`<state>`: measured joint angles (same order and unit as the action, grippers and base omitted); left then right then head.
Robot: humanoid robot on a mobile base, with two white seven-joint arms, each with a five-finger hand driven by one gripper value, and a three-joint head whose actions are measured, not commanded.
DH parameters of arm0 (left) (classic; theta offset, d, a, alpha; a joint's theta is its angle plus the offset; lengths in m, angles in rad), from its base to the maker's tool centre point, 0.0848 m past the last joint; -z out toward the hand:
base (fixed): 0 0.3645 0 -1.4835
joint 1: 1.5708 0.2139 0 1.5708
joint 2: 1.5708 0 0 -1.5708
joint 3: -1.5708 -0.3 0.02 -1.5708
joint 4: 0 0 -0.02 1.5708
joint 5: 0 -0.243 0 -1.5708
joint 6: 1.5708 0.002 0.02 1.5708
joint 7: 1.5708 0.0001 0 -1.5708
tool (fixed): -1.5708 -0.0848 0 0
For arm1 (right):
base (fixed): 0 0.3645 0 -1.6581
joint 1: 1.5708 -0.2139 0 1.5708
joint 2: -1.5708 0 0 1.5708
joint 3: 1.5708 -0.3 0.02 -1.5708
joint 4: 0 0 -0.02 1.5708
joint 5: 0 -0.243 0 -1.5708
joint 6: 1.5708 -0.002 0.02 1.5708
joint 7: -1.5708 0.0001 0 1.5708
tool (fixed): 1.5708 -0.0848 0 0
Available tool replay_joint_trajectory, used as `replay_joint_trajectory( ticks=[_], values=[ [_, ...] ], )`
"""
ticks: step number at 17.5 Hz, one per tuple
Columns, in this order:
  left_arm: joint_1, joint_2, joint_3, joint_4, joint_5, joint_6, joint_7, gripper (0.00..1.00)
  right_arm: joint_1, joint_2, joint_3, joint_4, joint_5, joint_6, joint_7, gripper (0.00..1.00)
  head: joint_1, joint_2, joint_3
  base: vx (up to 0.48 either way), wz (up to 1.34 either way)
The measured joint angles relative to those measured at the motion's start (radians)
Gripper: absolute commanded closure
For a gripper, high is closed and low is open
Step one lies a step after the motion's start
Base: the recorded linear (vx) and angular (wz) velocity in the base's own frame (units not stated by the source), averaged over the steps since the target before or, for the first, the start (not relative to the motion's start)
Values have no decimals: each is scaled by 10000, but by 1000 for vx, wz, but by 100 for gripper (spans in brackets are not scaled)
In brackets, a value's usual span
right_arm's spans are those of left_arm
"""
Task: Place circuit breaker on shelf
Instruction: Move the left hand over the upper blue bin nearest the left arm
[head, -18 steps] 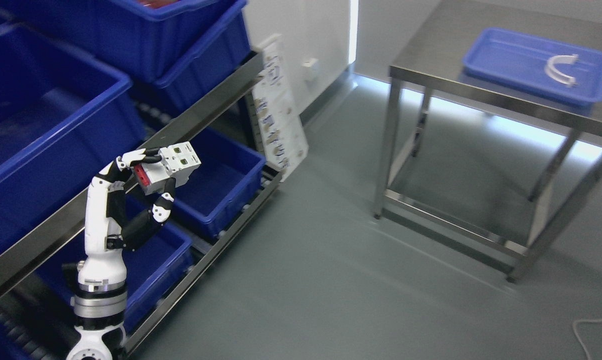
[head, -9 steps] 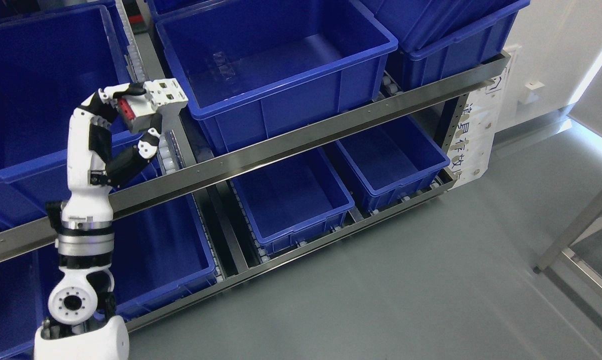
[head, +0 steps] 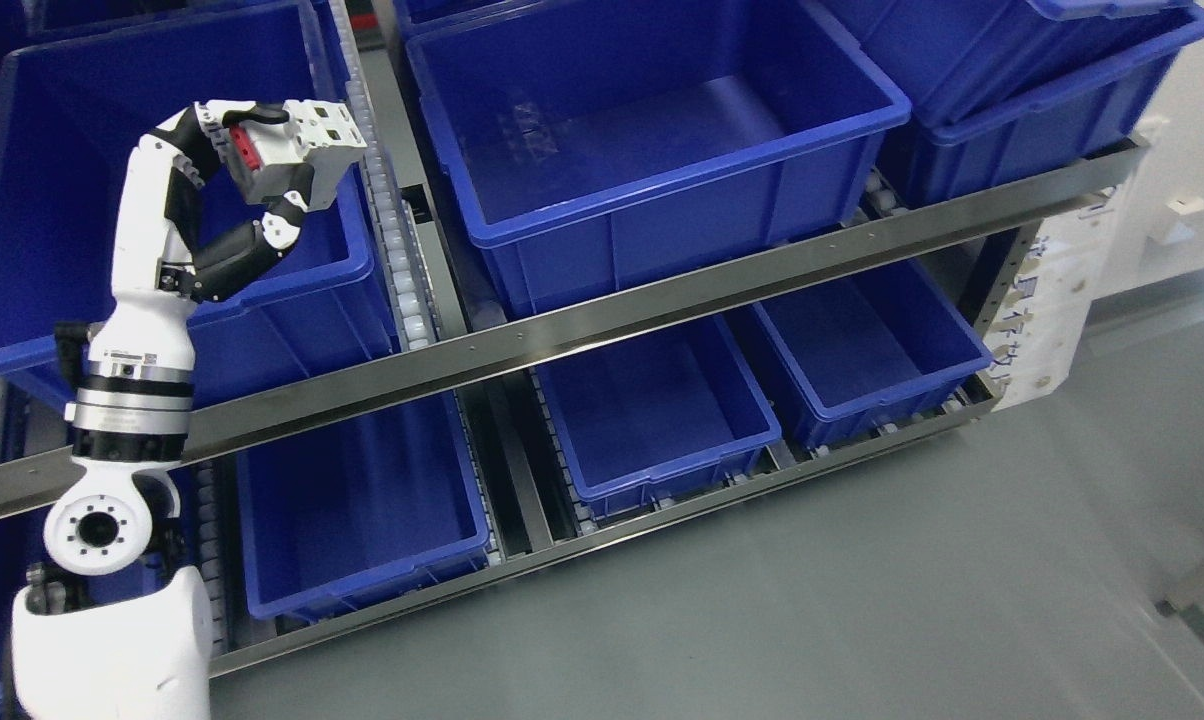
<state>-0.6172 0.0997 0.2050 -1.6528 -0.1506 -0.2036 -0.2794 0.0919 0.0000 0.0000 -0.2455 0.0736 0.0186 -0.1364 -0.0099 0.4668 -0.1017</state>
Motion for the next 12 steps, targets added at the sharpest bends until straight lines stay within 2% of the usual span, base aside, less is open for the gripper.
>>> replay_joint_trajectory(
  ticks=[7,12],
  values=[
    [-167,950,171,467,-100,248,-432,84,0,0,0,1,0,0,0,0,0,0,0,105,242],
    [-794,1479,180,1171,-247,282,-764,84,1,0,0,1,0,0,0,0,0,-1,0,123,108]
  ],
)
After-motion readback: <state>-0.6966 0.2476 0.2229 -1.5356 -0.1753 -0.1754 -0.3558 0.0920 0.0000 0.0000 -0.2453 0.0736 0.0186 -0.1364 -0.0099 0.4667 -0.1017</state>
